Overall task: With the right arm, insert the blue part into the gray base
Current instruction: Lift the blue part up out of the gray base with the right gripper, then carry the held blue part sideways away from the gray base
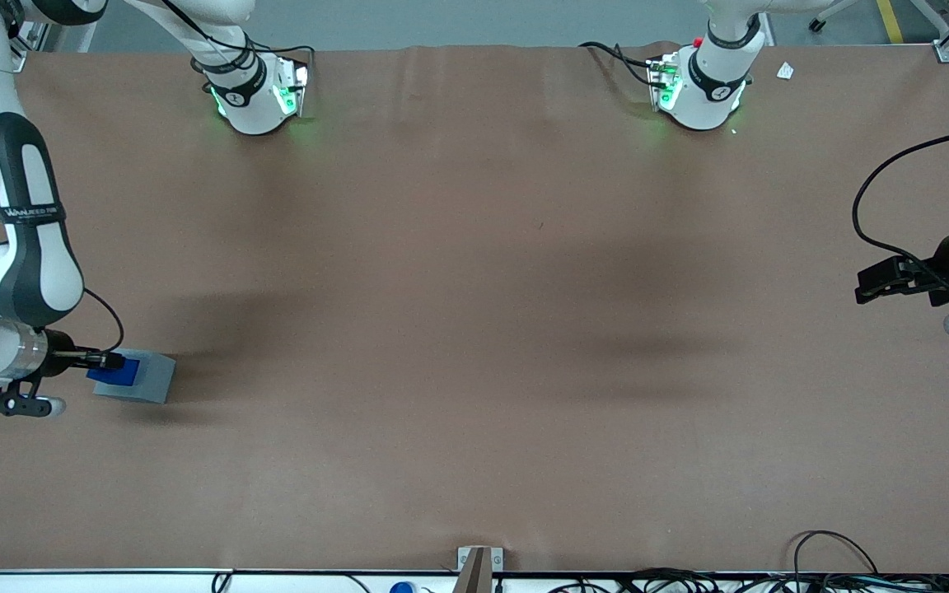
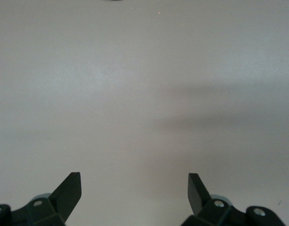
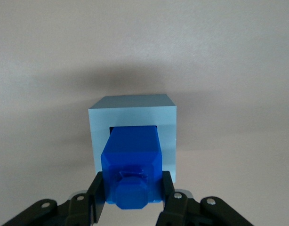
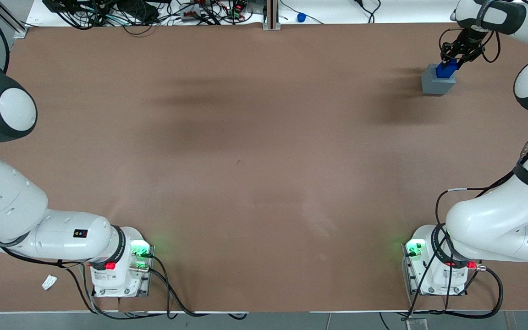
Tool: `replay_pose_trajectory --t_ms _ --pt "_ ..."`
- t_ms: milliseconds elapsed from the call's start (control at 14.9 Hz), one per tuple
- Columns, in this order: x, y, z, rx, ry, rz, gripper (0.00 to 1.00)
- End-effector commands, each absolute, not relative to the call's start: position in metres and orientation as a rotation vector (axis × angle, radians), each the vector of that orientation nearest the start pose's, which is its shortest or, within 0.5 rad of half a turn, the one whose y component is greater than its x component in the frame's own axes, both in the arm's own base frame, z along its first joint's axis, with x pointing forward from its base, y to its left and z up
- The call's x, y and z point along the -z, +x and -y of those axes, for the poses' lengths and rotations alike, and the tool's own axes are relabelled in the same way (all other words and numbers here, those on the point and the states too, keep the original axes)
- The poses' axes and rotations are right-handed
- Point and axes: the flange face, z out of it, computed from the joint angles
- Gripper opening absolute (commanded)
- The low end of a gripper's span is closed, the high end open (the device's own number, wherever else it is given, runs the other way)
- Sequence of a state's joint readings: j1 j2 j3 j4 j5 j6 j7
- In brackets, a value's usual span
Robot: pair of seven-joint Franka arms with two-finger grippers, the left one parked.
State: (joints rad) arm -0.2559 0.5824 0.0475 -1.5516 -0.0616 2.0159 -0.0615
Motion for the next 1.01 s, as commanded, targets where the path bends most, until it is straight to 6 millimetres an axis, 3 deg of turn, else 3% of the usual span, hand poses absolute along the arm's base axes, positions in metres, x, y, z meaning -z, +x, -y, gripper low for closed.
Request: replay_pose_trajectory --t_ms 0,336,470,604,806,940 --pt "-0.317 0.674 0.161 -0.146 -3.149 -0.203 0.08" --pt "-0.348 0.676 0.138 -0.21 -3.123 -0.219 0.06" --pt "-0.35 0.679 0.105 -0.234 -3.123 -0.285 0.05" --pt "-0.348 0.684 0.057 -0.237 -3.097 -0.239 0.03" --pt "-0.342 0.689 0.014 -0.217 -3.077 -0.174 0.02" --pt "-0.335 0.695 -0.004 -0.167 -3.081 -0.26 0.01"
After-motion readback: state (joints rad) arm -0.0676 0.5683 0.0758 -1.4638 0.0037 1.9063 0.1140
